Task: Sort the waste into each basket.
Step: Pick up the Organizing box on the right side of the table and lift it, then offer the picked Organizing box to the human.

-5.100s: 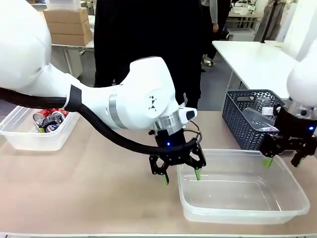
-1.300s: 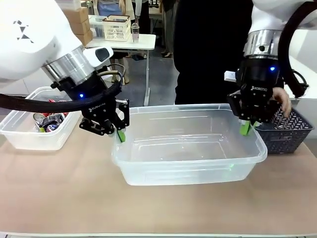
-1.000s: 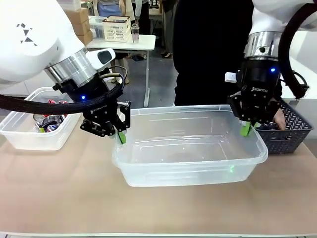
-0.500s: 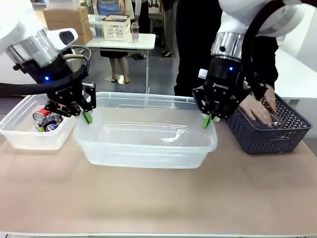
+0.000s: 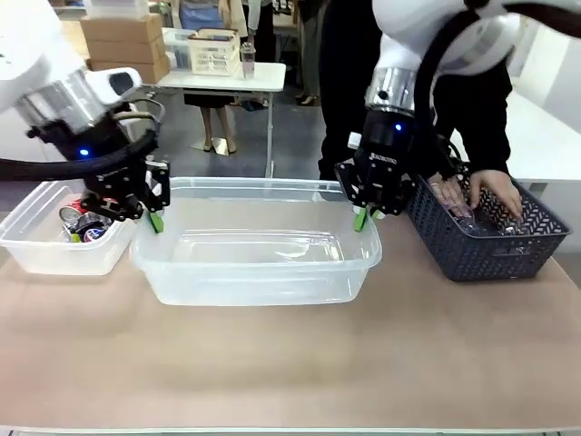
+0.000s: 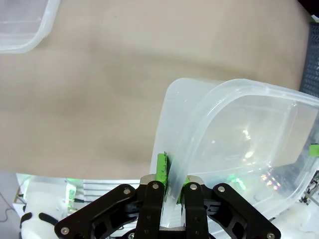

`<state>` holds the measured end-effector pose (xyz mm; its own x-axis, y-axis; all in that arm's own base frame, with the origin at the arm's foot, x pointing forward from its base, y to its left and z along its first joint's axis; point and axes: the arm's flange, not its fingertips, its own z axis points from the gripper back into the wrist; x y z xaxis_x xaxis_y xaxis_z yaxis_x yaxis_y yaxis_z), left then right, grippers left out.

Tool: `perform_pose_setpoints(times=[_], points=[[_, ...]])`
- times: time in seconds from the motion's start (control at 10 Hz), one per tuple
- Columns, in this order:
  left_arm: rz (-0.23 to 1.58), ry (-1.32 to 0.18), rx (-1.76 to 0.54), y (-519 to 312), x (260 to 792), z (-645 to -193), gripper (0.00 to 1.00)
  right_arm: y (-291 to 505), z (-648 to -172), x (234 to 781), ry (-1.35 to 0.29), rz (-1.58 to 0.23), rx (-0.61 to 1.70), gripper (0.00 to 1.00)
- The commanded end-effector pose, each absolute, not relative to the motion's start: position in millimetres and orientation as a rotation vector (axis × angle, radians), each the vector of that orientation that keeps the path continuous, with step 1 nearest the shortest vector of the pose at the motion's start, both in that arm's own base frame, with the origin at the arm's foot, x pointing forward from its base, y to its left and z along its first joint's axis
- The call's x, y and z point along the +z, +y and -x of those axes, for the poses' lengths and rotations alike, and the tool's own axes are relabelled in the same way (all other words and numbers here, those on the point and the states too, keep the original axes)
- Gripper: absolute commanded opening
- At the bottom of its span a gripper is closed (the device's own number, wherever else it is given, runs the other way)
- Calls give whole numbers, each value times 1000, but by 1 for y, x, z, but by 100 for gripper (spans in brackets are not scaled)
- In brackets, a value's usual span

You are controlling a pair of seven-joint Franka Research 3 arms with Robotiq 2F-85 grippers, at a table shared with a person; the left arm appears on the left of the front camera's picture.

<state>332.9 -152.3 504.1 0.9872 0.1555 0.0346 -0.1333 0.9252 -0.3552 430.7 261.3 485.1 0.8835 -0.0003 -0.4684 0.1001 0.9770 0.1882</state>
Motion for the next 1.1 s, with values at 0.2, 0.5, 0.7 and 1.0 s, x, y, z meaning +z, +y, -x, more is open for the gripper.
perform_pose_setpoints(times=[0.2,0.5,0.7,1.0], points=[[369,-79,167,-149,511,-330,6,260,-423,491,466,-225,-63,6],[369,-79,167,-149,511,-330,6,260,-423,491,466,-225,-63,6],[369,-79,167,-149,511,-330,6,260,-423,491,466,-225,-63,6],[369,-79,167,-149,511,-330,6,260,-423,491,466,-225,-63,6]])
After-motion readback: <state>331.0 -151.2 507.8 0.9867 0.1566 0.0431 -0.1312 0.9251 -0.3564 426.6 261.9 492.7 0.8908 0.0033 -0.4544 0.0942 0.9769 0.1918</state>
